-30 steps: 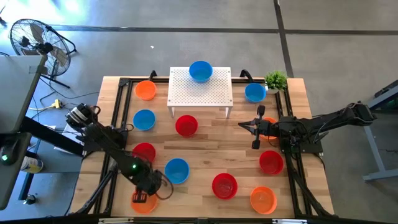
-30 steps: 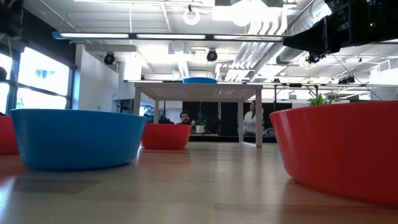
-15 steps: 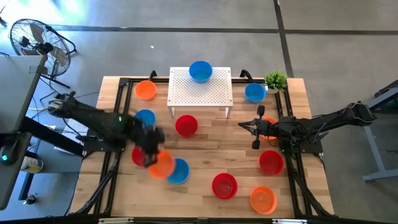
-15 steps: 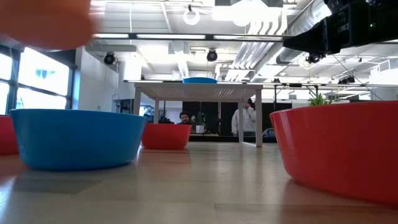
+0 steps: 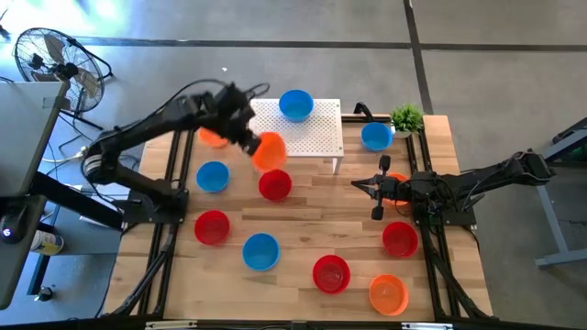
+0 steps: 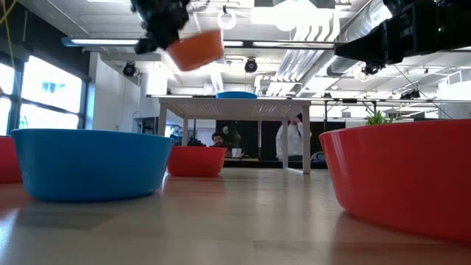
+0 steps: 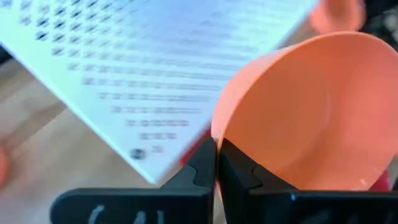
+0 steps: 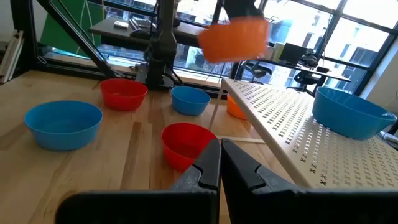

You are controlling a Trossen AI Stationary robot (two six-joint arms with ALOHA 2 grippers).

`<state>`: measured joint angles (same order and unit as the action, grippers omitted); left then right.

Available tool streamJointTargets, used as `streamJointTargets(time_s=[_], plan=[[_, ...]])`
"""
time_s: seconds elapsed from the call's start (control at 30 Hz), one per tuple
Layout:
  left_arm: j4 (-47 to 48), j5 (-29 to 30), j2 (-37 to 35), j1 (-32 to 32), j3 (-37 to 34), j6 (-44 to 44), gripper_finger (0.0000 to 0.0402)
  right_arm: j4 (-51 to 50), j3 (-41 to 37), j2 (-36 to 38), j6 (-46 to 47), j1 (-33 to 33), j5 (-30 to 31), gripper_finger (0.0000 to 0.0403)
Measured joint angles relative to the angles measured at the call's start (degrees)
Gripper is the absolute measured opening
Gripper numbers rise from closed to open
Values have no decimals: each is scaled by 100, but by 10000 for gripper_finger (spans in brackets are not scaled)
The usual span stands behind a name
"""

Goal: Pick & Place Mini bowls
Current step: Put the orange bowl on the shelf

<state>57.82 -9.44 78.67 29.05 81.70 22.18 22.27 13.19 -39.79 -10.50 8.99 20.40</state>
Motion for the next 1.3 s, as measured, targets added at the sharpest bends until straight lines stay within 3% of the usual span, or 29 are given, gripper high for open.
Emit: streamJointTargets(time_s=[0.17,0.4,0.73,0.93,1.3], plan=[[273,-721,825,781,425,-285,1,-42,0,0,159,2,0,0],[543,-599,1231,1248,840,-599,1,-218,0,0,309,4,-174,0],[516,-170,1241,1295,851,-512,1,-239,0,0,268,4,-170,0],[462,-334,1453,1299,853,-387,2,-233,0,2,189,5,-131,0],[538,-240,1480,1295,849,-70,72,-211,0,0,161,4,-131,0]])
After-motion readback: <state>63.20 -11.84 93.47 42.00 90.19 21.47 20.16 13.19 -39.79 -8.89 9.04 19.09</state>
